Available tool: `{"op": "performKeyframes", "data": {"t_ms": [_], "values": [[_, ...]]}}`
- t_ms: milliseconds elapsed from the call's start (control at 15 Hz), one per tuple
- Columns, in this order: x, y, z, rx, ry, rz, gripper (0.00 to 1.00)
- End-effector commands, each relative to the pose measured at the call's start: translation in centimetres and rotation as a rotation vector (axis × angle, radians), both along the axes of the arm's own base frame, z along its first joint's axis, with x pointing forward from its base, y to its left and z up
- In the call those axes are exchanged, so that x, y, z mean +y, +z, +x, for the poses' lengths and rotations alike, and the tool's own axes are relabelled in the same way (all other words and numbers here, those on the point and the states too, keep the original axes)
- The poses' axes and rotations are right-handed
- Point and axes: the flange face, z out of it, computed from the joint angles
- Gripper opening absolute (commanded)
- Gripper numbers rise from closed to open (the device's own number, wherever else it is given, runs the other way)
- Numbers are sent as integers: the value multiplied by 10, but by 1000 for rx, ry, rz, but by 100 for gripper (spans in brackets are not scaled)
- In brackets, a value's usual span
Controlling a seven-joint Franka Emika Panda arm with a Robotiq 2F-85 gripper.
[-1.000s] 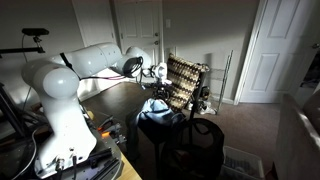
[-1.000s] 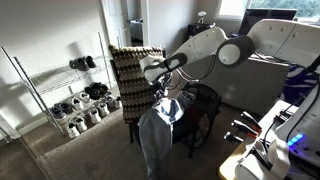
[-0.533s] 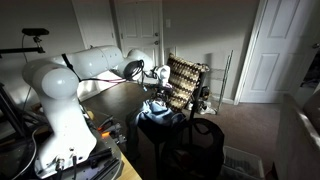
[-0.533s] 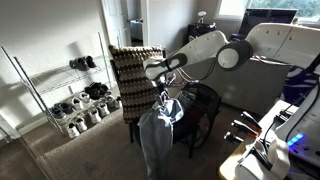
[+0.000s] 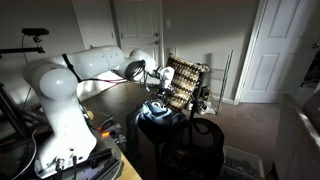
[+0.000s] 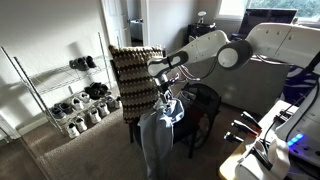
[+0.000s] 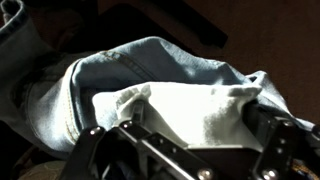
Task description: Move the jeans to the chair on the right
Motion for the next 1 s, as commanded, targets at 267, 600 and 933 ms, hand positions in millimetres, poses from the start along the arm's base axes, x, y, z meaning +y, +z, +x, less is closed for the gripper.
{"op": "performKeyframes", "data": {"t_ms": [267,600,933], "values": [[-8,5,6,4,210,112,100],[-10,5,12,-24,428,59,100],[4,7,29,-170,518,-13,100]]}}
